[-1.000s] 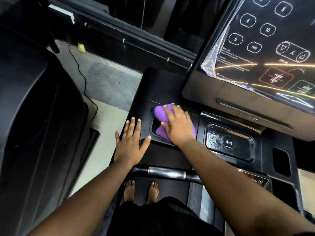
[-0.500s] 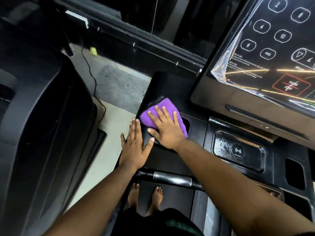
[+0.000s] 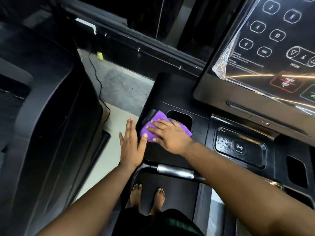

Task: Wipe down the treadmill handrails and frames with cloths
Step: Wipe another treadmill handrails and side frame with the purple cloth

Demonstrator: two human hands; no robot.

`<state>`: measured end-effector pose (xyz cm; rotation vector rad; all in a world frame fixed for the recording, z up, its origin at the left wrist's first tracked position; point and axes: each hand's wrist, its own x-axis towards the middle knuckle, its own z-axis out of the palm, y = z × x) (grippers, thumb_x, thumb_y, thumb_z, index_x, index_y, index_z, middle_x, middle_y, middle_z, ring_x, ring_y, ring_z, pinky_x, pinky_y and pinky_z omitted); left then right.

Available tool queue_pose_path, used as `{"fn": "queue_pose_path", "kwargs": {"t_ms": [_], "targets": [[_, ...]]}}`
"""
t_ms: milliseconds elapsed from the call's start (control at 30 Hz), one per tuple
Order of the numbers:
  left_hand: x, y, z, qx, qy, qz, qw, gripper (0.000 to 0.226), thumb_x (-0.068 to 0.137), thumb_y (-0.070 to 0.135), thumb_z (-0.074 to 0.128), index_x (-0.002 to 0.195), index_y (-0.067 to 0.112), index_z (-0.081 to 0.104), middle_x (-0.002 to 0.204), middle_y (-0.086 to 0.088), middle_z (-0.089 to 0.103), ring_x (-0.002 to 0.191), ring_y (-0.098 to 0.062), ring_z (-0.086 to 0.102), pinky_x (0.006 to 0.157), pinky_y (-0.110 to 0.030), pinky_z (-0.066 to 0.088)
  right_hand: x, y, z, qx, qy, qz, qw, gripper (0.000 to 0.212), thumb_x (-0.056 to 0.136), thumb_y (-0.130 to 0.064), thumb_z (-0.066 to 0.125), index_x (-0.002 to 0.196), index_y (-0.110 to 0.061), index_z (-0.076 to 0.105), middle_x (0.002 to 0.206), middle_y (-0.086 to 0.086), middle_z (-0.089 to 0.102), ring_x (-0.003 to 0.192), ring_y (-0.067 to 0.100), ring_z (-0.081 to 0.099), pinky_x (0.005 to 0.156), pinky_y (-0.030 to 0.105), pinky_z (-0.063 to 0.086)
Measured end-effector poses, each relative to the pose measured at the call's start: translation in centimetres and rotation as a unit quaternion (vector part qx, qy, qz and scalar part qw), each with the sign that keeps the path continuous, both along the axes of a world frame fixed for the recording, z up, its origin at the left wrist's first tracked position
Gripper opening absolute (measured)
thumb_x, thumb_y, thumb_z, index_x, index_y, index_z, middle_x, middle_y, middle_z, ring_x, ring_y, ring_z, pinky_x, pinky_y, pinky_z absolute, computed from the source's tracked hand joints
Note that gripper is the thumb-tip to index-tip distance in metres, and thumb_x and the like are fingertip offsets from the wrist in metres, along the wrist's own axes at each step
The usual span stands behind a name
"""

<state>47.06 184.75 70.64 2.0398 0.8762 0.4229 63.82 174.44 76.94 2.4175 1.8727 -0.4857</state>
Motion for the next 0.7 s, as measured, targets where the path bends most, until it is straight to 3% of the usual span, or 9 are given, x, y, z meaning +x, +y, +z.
{"fn": "queue_pose_path", "kwargs": {"t_ms": [100,167,267,433,533,633,700], "targets": [[-1.7,-0.4,-0.3,0.03,0.097,-0.073,0.992,0.088,0.094,0.07,0.015,0.165,0.018,0.008,0.173,0.001,-0.001,0.158,-0.01,-0.003,0.126,-0.054,-0.008,2.3,-0.8,2.1,-0.033,-0.072,0.048,0.996,0.055,0.102,-0.06,0.042,0.153,-0.039,0.043,0.158,-0.012,0.045,0.143,0.016,0.039,0.102,0.04,0.036],[-2.7,-1.0,-0.5,0.067,0.156,-0.134,0.976,0.091,0.091,0.075,0.009,0.165,0.022,0.002,0.172,0.006,-0.01,0.157,-0.007,-0.014,0.123,-0.052,-0.013,3.6,-2.1,3.1,-0.064,-0.115,-0.017,0.991,0.057,0.101,-0.064,0.038,0.151,-0.039,0.045,0.151,-0.009,0.054,0.138,0.02,0.042,0.1,0.039,0.037],[-3.0,-1.6,-0.6,0.127,0.187,-0.187,0.956,0.089,0.091,0.077,0.007,0.165,0.026,-0.002,0.169,0.01,-0.019,0.153,-0.005,-0.025,0.122,-0.052,-0.016,1.5,-4.5,3.2,-0.067,-0.129,-0.151,0.978,0.061,0.098,-0.071,0.034,0.149,-0.041,0.046,0.141,-0.006,0.057,0.134,0.026,0.042,0.099,0.046,0.038],[-2.8,-1.6,-0.4,0.145,0.212,-0.209,0.944,0.092,0.088,0.079,0.005,0.164,0.028,-0.007,0.167,0.011,-0.025,0.153,-0.007,-0.026,0.123,-0.055,-0.014,-2.4,-7.7,1.7,-0.04,-0.169,-0.124,0.977,0.06,0.091,-0.065,0.037,0.143,-0.039,0.051,0.126,0.0,0.059,0.117,0.028,0.048,0.08,0.044,0.042],[-2.7,-1.7,-0.3,0.15,0.215,-0.206,0.943,0.092,0.089,0.079,0.004,0.164,0.029,-0.008,0.168,0.01,-0.024,0.153,-0.008,-0.026,0.125,-0.056,-0.012,1.9,-9.5,2.3,-0.06,-0.185,-0.239,0.951,0.057,0.096,-0.06,0.037,0.148,-0.038,0.043,0.137,0.003,0.051,0.124,0.031,0.045,0.091,0.052,0.045],[-2.6,-1.7,-0.2,0.146,0.212,-0.203,0.945,0.091,0.089,0.08,0.005,0.164,0.029,-0.008,0.169,0.01,-0.021,0.154,-0.008,-0.024,0.125,-0.057,-0.01,4.2,-8.8,1.9,-0.074,-0.143,-0.334,0.929,0.062,0.101,-0.058,0.038,0.159,-0.037,0.027,0.158,0.005,0.036,0.142,0.032,0.033,0.109,0.061,0.035],[-2.6,-1.7,-0.1,0.144,0.21,-0.203,0.945,0.091,0.089,0.079,0.007,0.164,0.029,-0.007,0.169,0.01,-0.02,0.154,-0.008,-0.023,0.125,-0.057,-0.01,3.1,-8.0,1.4,-0.054,-0.118,-0.345,0.93,0.064,0.102,-0.055,0.038,0.161,-0.033,0.025,0.164,0.008,0.032,0.146,0.034,0.032,0.116,0.059,0.027]]}}
